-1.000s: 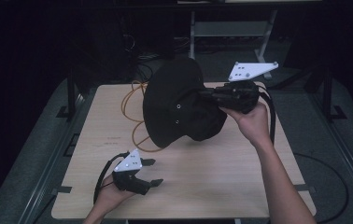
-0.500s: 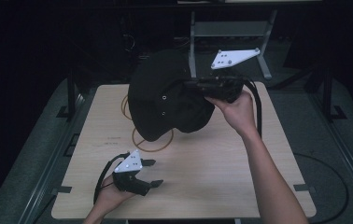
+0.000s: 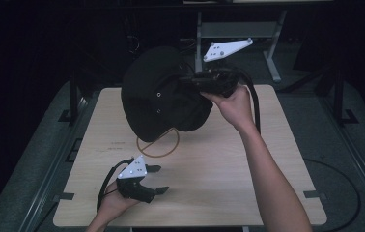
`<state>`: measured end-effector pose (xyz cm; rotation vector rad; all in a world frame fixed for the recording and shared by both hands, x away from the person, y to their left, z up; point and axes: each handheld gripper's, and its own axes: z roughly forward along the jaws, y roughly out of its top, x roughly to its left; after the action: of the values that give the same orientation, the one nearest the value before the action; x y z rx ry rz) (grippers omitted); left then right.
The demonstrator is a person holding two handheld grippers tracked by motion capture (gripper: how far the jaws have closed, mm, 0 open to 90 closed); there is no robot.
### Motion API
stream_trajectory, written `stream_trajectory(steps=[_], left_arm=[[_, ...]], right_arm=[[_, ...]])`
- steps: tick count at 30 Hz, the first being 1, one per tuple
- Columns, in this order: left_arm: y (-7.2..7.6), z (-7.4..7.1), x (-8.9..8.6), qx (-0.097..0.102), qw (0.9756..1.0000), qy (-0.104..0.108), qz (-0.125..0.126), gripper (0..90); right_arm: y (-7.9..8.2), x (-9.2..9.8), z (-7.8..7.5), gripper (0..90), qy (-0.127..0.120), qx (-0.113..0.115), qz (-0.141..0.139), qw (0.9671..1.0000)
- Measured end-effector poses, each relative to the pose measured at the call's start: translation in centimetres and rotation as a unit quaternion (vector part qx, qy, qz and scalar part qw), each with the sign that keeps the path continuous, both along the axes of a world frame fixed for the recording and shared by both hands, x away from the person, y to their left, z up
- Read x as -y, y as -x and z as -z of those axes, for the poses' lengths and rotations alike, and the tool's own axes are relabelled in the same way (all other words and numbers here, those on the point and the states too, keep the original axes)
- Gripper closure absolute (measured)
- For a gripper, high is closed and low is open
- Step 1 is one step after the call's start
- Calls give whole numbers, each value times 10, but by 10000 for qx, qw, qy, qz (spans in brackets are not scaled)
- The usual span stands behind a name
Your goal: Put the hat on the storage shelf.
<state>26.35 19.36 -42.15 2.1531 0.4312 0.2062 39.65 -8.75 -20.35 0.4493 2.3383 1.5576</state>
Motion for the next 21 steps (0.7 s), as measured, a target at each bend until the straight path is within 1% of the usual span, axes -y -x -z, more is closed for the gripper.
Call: stream_trajectory(steps=[1,3,6,8,9,12,15,20,21], left_arm=[[0,1,1,-11,10000,71,-26,257],[0,1,0,-34,10000,80,-33,257],[0,1,0,-14,10000,75,-19,257],[-1,1,1,-15,10000,87,-33,258],[-1,1,1,-26,9999,105,-46,257],[-1,1,0,-23,10000,52,-16,257],[-2,2,-1,-80,9999,88,-36,257],[-3,4,-3,-93,9998,145,-67,257],[-3,3,-3,-87,9998,146,-66,258]], right_arm=[[-2,-2,-2,865,28,-9,21,10000],[-5,-5,-5,865,23,25,2,10000],[-7,-10,-8,864,-6,-40,-14,10000],[-9,-14,-10,864,62,-13,-22,10000],[-10,-17,-11,864,75,-40,-42,10000],[-12,-22,-13,864,116,-18,-66,9999],[-15,-28,-14,864,128,-61,-72,9999],[-21,-33,-17,863,174,-74,-80,9998],[-21,-34,-18,864,180,-57,-41,9998]])
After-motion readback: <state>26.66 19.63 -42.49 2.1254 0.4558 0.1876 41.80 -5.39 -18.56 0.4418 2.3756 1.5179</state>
